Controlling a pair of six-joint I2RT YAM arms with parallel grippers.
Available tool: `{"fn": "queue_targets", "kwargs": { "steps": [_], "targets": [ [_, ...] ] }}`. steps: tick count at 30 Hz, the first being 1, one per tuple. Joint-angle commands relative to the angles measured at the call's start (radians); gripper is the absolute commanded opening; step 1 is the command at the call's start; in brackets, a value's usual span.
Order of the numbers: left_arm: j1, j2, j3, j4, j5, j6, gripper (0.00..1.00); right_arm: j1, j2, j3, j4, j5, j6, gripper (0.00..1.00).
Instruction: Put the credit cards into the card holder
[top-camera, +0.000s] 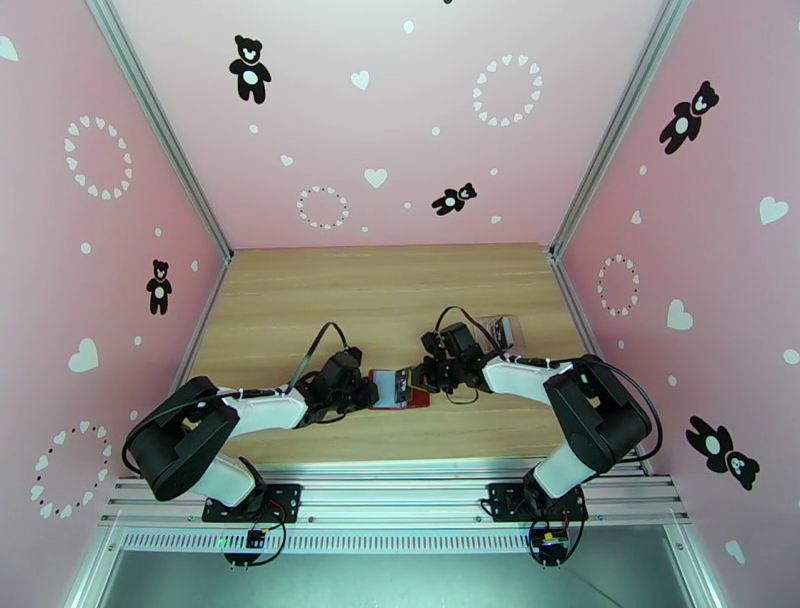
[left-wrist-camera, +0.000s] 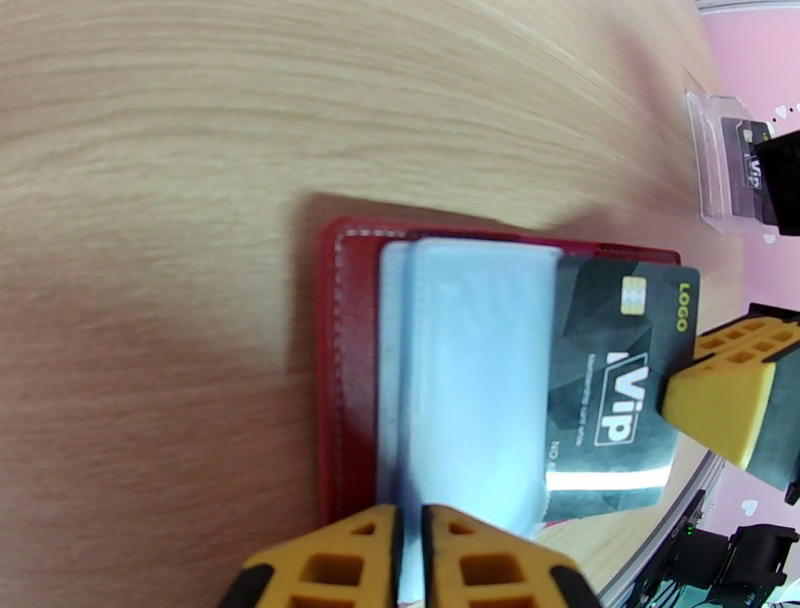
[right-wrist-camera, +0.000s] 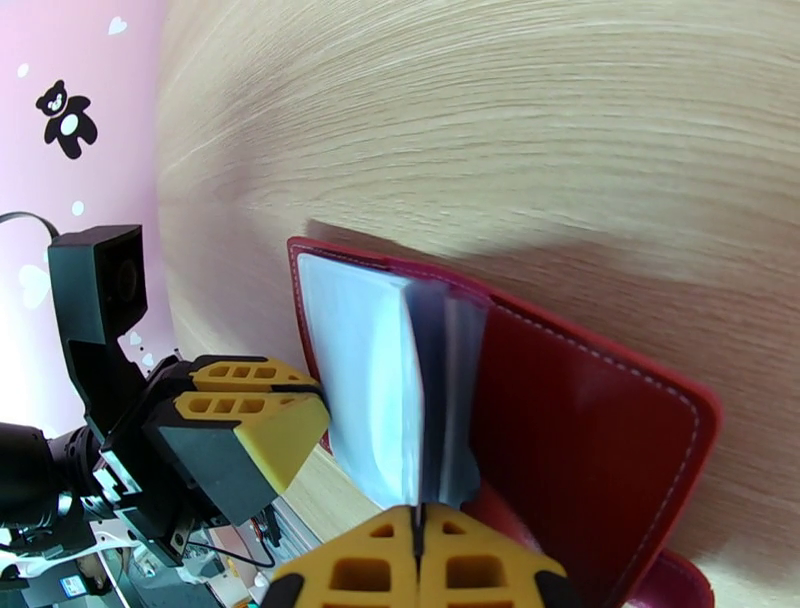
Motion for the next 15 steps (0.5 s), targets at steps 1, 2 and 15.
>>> {"fn": "queue_targets", "kwargs": {
  "steps": [1, 2, 15],
  "targets": [
    [0.008, 0.0, -0.032, -0.045, -0.032, -0.01, 0.15, -0.003, 0.002, -0.023, 0.009, 0.027, 0.025, 0.0],
    [0.008, 0.0, -0.034, -0.043, -0.033, -0.01, 0.15, -0.004, 0.0, -0.027, 0.012, 0.029, 0.027, 0.0],
    [0.008, -0.005, -0.034, -0.046, -0.031, -0.01, 0.15, -0.019, -0.026, -0.049, -0.009, 0.042, 0.035, 0.0]
  ]
}}
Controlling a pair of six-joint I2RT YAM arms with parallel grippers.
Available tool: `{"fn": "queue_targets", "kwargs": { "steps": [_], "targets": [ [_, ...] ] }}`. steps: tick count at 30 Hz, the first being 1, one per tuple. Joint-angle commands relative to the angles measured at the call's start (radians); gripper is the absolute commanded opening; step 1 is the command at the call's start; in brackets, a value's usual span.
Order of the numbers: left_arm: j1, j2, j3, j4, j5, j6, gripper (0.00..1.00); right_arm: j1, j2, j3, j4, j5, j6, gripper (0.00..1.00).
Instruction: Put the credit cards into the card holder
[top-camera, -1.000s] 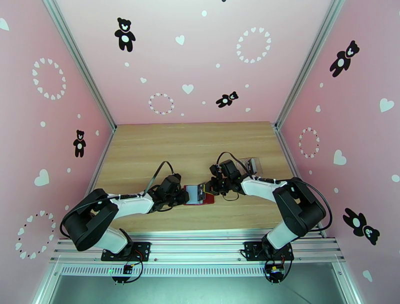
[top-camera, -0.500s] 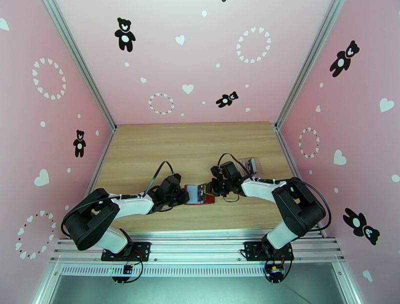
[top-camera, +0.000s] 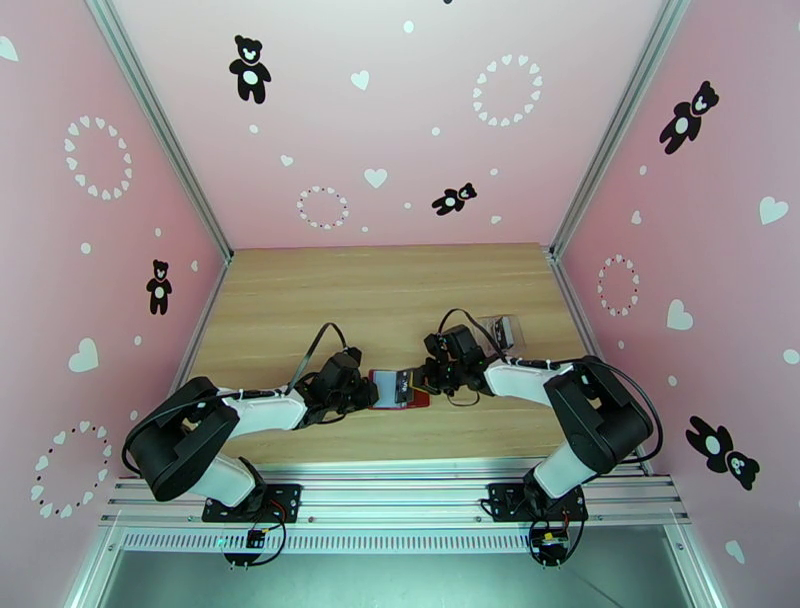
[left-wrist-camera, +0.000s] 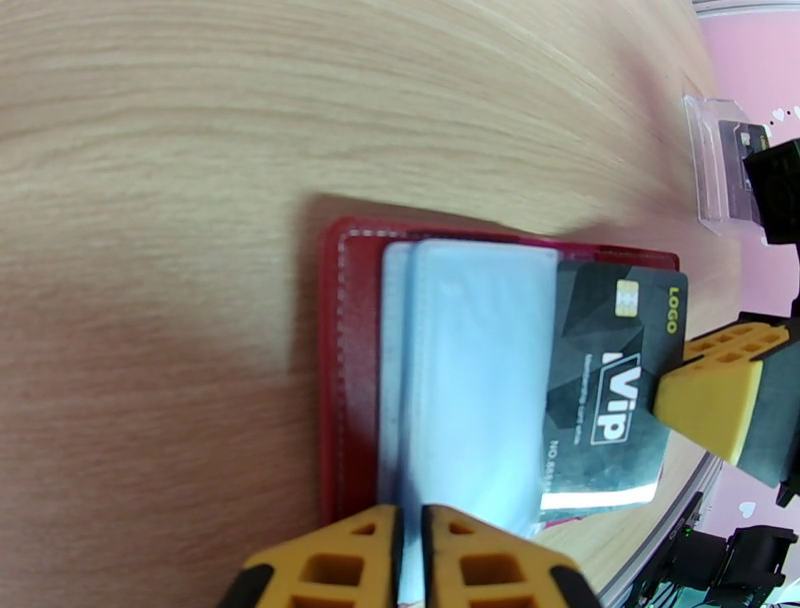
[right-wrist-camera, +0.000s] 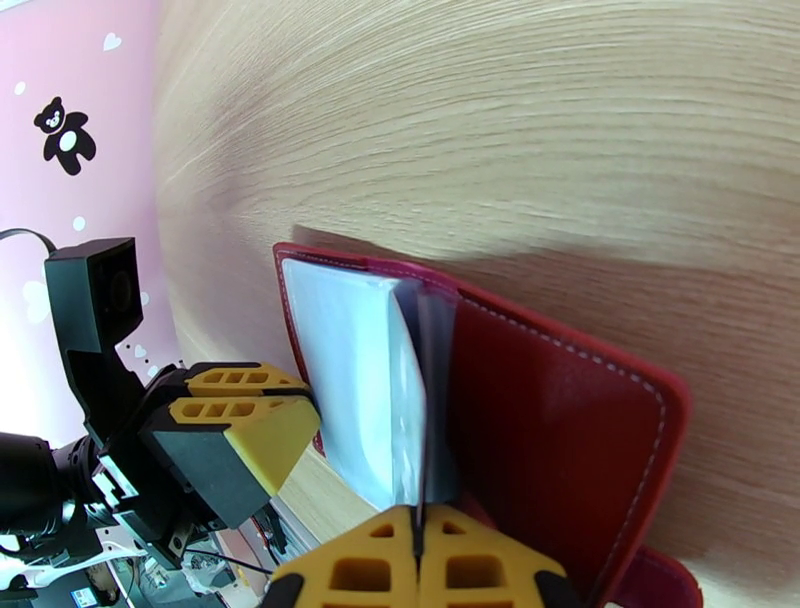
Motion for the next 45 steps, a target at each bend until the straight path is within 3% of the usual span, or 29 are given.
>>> {"fn": "queue_targets", "kwargs": {
  "steps": [1, 45],
  "targets": [
    [0.008, -0.006, -0.029, -0.058, -0.028, -0.007, 0.15, -0.011, -0.022, -0.023, -0.04, 0.038, 0.003, 0.0],
    [0.008, 0.015, -0.015, -0.069, -0.023, 0.001, 0.15, -0.002, 0.062, 0.0, -0.023, -0.046, -0.059, 0.0]
  ]
}}
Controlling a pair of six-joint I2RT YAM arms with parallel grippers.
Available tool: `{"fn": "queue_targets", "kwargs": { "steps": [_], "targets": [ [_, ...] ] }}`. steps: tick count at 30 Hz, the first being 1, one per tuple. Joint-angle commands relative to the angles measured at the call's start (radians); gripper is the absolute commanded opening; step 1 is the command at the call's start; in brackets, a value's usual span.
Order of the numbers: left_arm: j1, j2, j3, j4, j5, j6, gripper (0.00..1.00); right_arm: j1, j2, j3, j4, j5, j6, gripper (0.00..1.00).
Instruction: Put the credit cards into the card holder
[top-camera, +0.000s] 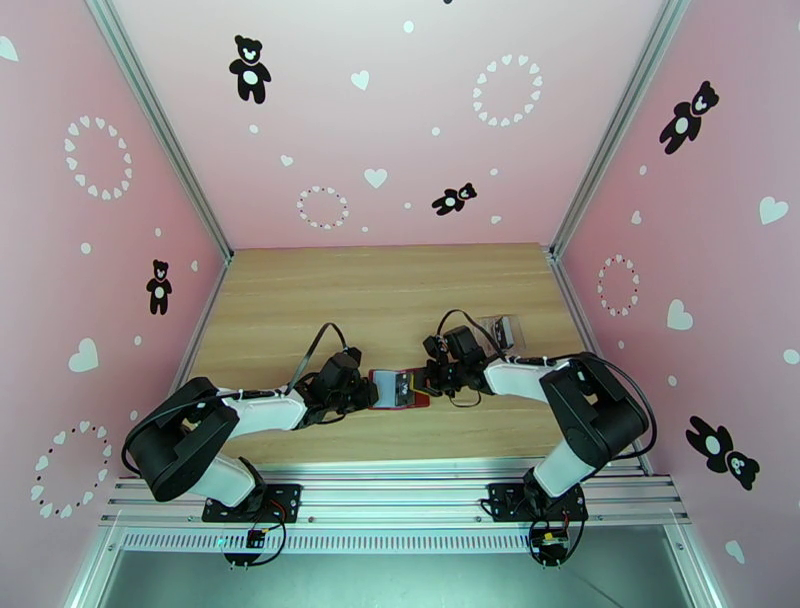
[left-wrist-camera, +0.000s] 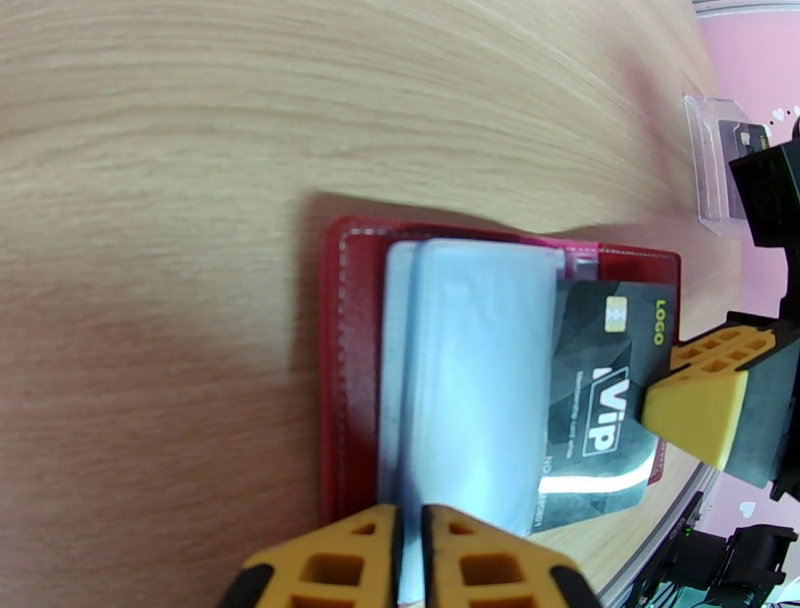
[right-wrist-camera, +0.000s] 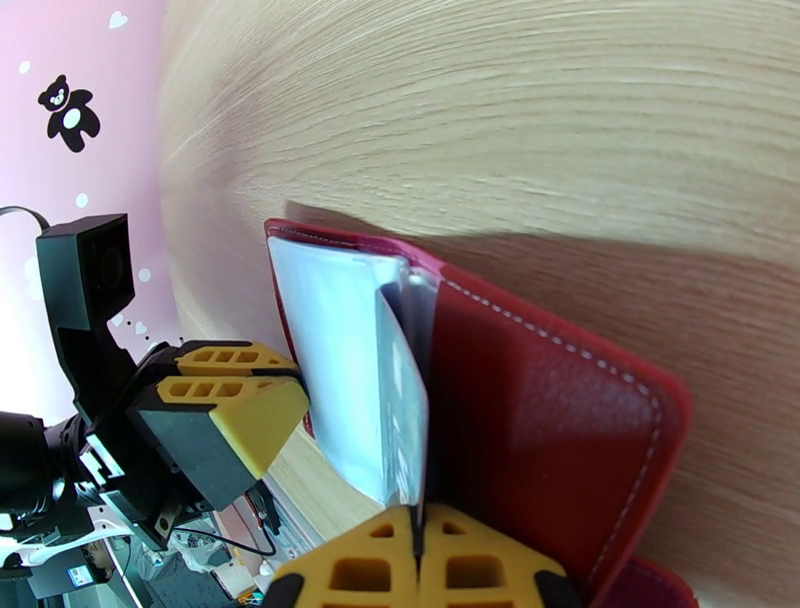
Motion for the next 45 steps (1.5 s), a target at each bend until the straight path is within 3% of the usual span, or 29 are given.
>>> {"fn": "queue_targets", "kwargs": {
  "steps": [1, 28, 36, 45],
  "targets": [
    [0.008, 0.016, -0.015, -0.069, -0.023, 0.001, 0.15, 0.009, 0.034, 0.004, -0.025, 0.015, -0.006, 0.0],
    [0.006, 0.022, -0.017, -0.068, -0.024, -0.001, 0.15, 0.016, 0.057, 0.037, -0.041, 0.016, -0.013, 0.0],
    [0.005, 0.02, -0.017, -0.07, -0.024, 0.0, 0.15, 0.017, 0.038, 0.061, -0.109, 0.051, -0.046, 0.24],
    [0.001, 0.02, -0.014, -0.072, -0.024, 0.002, 0.15, 0.037, 0.032, 0.102, -0.181, 0.103, -0.071, 0.28]
  ]
}}
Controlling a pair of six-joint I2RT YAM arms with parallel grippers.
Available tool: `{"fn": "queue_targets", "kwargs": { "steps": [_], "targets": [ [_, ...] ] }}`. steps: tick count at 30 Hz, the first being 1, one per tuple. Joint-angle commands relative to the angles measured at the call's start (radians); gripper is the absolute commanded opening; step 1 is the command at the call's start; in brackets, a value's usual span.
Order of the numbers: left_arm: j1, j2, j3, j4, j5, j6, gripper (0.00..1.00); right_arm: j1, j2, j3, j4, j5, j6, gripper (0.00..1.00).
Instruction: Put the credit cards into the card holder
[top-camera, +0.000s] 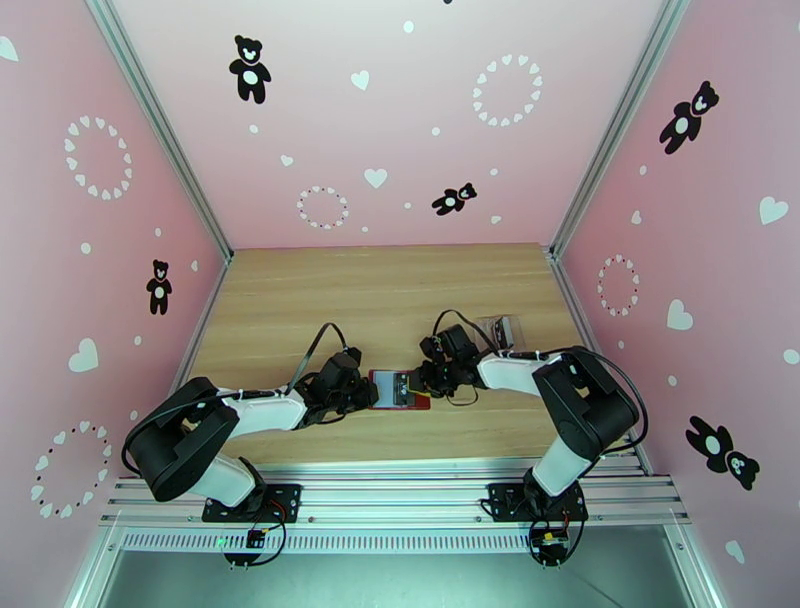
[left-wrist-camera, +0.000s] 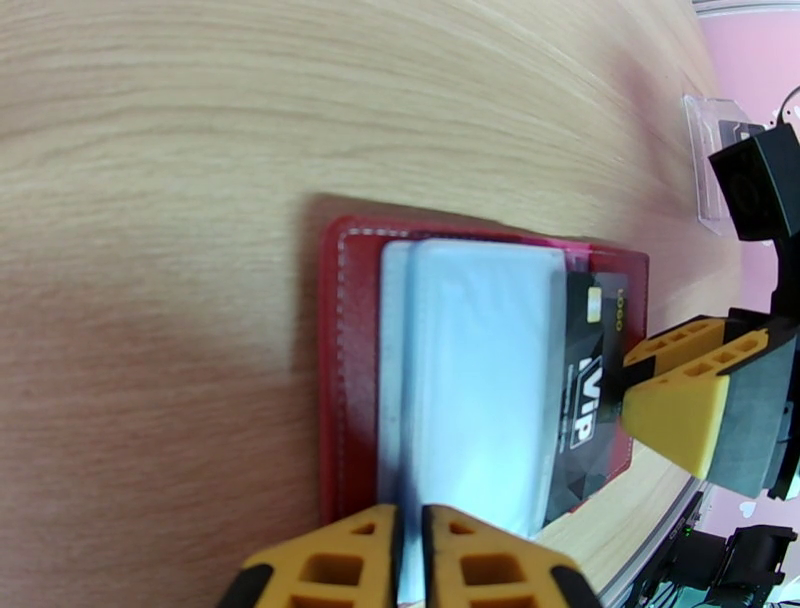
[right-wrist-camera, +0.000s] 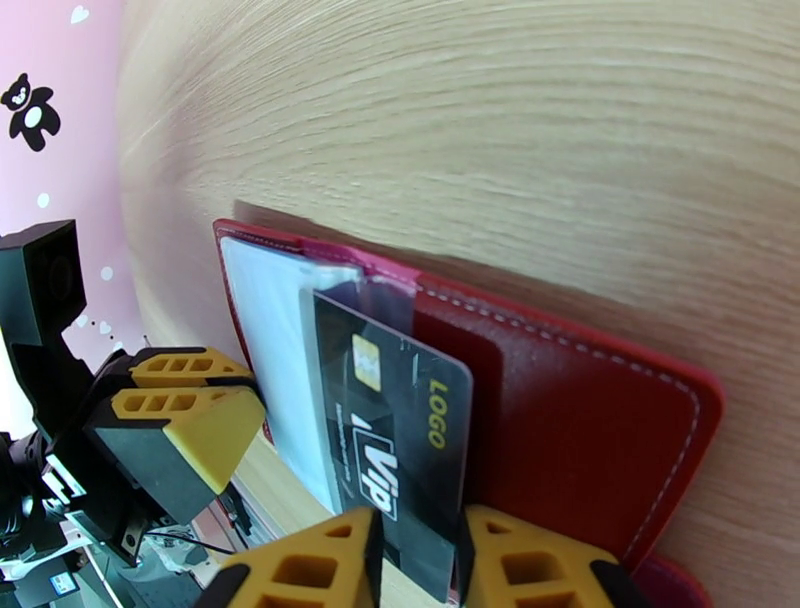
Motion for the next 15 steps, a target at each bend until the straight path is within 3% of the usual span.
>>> {"fn": "queue_targets", "kwargs": {
  "steps": [1, 15],
  "targets": [
    [0.001, 0.022, -0.012, -0.072, -0.023, 0.002, 0.15, 0.013, -0.01, 0.031, -0.062, 0.039, -0.018, 0.28],
    [-0.005, 0.034, -0.006, -0.067, -0.023, 0.001, 0.15, 0.076, 0.034, 0.1, -0.087, 0.078, 0.003, 0.29]
  ]
}}
